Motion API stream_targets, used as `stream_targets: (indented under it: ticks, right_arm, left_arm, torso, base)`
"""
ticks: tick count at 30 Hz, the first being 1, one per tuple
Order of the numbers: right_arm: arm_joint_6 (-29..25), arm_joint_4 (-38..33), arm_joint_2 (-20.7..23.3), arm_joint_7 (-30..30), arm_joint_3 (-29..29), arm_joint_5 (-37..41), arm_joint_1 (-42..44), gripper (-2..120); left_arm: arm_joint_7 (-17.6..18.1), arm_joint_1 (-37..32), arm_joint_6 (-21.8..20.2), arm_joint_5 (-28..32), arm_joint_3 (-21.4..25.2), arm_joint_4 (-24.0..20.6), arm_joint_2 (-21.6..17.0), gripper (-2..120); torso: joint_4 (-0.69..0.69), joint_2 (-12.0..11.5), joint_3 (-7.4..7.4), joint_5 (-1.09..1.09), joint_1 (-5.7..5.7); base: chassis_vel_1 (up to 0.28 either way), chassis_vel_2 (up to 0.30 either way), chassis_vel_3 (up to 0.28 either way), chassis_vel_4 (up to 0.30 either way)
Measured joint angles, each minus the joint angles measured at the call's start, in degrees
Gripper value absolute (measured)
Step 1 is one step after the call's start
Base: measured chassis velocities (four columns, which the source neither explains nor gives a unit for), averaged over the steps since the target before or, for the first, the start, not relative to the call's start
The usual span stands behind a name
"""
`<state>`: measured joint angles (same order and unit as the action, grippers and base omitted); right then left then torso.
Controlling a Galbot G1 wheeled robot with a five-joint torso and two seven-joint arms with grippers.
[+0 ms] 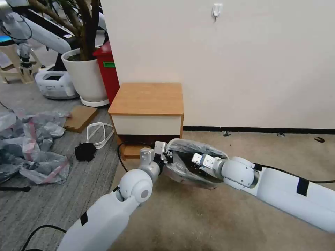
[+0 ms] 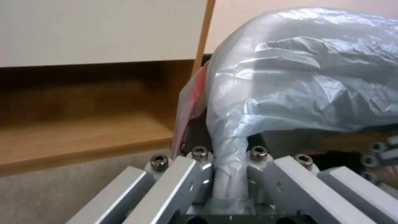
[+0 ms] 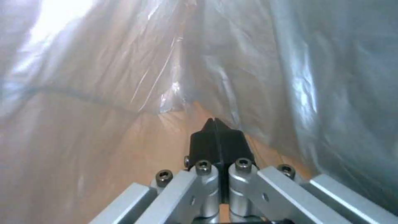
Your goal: Pick up the garbage bag from the table and place it over the trash can.
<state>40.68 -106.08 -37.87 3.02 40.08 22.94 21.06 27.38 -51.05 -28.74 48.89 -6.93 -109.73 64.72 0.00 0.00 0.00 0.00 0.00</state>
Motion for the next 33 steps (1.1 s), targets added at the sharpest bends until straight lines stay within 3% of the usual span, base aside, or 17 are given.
stream_targets:
  ticks: [13,20,22,26,27,30,31,33]
  right_arm:
    - [0.0,-6.9,6.4,0.0,-0.7,3.1,-1.8,0]
    - [-0.1,-13.7,11.6,0.1,-6.8,6.4,0.1,0]
    - [-0.1,-15.0,12.6,0.1,-10.1,6.7,1.8,0]
    - [-0.3,-18.4,14.6,-2.8,-23.6,7.1,10.3,0]
    - [-0.3,-18.4,14.6,-2.8,-23.6,7.1,10.3,0]
    - [-2.4,-20.3,11.3,-11.5,-41.5,12.9,21.5,0]
    - [-2.4,-20.3,11.3,-11.5,-41.5,12.9,21.5,0]
    - [-5.6,-20.7,8.8,-16.7,-47.9,15.5,25.6,0]
  left_arm:
    - [2.5,1.9,0.5,3.8,-1.2,2.4,1.0,3]
    - [4.4,2.6,0.5,7.2,-1.7,3.2,0.7,3]
    - [4.9,2.6,0.5,8.1,-1.7,3.3,0.7,3]
    - [8.0,2.7,0.1,12.9,-1.7,2.2,-0.1,3]
    - [8.0,2.7,0.1,12.9,-1.7,2.2,-0.1,3]
    - [12.0,2.7,-0.7,20.9,-1.2,-0.2,-1.9,3]
    - [12.0,2.7,-0.7,20.9,-1.2,-0.2,-1.9,3]
    - [13.5,2.6,-0.7,23.6,-0.9,-1.4,-3.1,3]
  torso:
    - [-0.01,0.0,0.0,0.0,0.0]
    - [0.0,0.0,0.0,0.0,0.0]
    - [0.0,0.0,0.0,0.0,0.0]
    - [-0.01,0.0,0.0,0.0,0.0]
    - [-0.01,0.0,0.0,0.0,0.0]
    - [-0.01,0.0,0.0,-0.01,0.0]
    - [-0.01,0.0,0.0,-0.01,0.0]
    - [0.0,0.0,-0.01,-0.01,0.0]
  base:
    - [0.0,0.0,0.0,0.0]
    - [0.0,0.0,0.0,0.0]
    - [0.0,0.0,0.0,0.0]
    - [0.0,0.0,0.0,0.0]
    - [0.0,0.0,0.0,0.0]
    - [0.0,0.0,0.0,0.0]
    - [0.0,0.0,0.0,0.0]
    - [0.0,0.0,0.0,0.0]
